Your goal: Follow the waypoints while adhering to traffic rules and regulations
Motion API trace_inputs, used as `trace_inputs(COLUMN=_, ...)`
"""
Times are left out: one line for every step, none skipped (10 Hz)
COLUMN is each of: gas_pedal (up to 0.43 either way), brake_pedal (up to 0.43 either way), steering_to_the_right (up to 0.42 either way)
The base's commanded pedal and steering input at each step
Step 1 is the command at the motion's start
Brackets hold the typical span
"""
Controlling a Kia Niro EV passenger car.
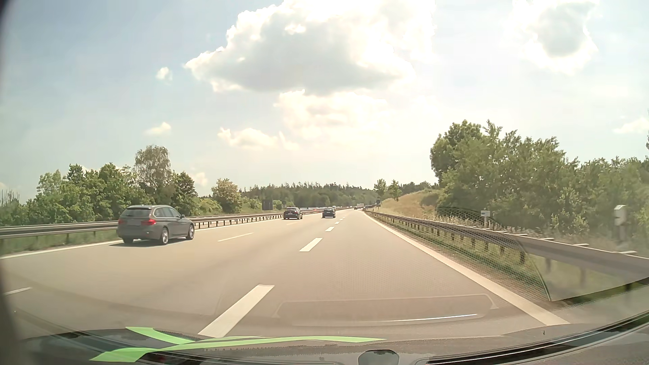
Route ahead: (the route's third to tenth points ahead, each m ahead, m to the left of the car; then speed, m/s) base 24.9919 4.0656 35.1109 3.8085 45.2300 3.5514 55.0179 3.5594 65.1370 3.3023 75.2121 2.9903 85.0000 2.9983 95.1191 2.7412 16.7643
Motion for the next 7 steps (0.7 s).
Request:
trace_inputs(gas_pedal=0.409, brake_pedal=0.0, steering_to_the_right=-0.002)
trace_inputs(gas_pedal=0.409, brake_pedal=0.0, steering_to_the_right=-0.002)
trace_inputs(gas_pedal=0.421, brake_pedal=0.0, steering_to_the_right=-0.002)
trace_inputs(gas_pedal=0.429, brake_pedal=0.0, steering_to_the_right=-0.002)
trace_inputs(gas_pedal=0.429, brake_pedal=0.0, steering_to_the_right=-0.003)
trace_inputs(gas_pedal=0.429, brake_pedal=0.0, steering_to_the_right=-0.003)
trace_inputs(gas_pedal=0.429, brake_pedal=0.0, steering_to_the_right=-0.003)
